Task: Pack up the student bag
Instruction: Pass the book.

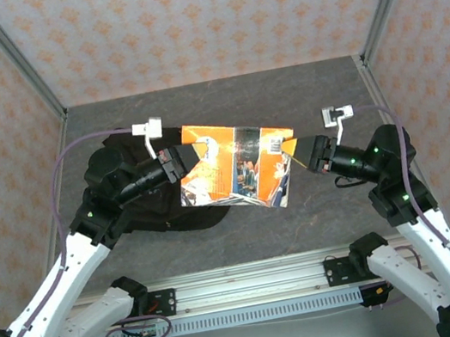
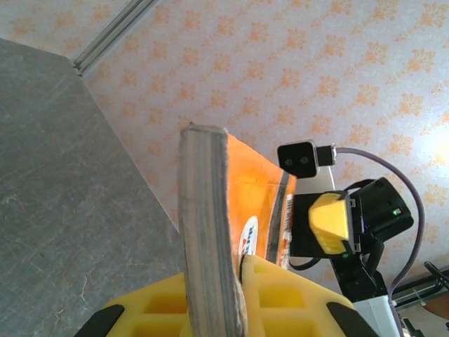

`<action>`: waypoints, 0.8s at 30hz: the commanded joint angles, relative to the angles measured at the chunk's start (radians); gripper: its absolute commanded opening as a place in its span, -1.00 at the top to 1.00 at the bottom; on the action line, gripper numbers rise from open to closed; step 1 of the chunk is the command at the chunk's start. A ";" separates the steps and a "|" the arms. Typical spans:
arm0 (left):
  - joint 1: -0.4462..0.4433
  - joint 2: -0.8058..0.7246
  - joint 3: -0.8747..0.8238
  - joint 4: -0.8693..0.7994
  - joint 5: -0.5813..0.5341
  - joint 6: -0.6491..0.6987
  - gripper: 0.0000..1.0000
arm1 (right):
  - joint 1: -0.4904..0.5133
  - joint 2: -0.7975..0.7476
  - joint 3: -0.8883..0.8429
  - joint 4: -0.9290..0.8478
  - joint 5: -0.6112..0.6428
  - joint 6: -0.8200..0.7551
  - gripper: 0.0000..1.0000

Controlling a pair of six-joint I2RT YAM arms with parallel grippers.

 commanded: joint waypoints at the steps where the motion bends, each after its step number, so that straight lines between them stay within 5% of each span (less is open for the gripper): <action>1: -0.007 0.006 -0.003 0.071 -0.024 -0.002 1.00 | 0.009 -0.023 -0.038 0.115 -0.051 0.073 -0.17; 5: -0.007 0.015 -0.004 0.087 -0.041 -0.012 1.00 | 0.044 -0.027 -0.098 0.199 -0.059 0.137 -0.33; 13: -0.002 0.040 -0.019 0.154 -0.039 -0.072 1.00 | 0.206 0.033 -0.115 0.179 0.015 0.042 -0.34; 16: -0.001 0.050 -0.010 0.147 -0.026 -0.069 1.00 | 0.221 0.050 -0.112 0.174 0.046 0.017 -0.04; 20: -0.001 0.044 0.019 0.040 -0.053 -0.014 0.97 | 0.221 0.022 -0.078 0.046 0.170 -0.056 0.92; 24: -0.001 0.024 0.100 -0.257 -0.218 0.136 0.14 | 0.219 -0.014 -0.038 -0.121 0.304 -0.133 1.00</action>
